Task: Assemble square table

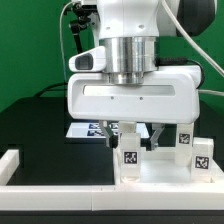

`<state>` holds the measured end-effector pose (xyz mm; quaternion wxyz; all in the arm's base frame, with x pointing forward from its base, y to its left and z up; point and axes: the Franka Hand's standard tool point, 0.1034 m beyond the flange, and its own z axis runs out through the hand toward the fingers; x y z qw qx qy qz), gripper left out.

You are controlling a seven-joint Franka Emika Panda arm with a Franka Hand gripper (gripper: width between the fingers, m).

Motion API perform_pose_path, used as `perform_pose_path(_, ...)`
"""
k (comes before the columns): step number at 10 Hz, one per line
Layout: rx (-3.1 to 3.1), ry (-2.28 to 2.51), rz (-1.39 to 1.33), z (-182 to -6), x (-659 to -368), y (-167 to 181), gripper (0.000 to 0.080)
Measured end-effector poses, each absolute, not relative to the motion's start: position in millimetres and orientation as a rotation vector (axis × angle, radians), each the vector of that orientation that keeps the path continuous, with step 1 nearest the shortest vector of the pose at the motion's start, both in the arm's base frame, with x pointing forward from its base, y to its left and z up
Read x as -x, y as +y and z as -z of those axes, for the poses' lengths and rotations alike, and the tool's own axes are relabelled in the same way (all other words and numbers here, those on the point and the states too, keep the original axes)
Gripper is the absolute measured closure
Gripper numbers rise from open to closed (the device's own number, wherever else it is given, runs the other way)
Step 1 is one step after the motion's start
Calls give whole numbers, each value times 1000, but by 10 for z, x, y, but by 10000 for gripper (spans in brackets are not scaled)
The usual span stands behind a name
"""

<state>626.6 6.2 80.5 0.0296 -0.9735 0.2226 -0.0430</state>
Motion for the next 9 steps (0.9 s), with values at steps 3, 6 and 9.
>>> perform_pose_path(3, 2897, 1025, 120, -796, -6260, 41, 509)
perform_pose_path(6, 2485, 1768, 62, -784, -6235, 40, 509)
perform_pose_path(9, 2013, 2183, -39, -776, -6225, 42, 509)
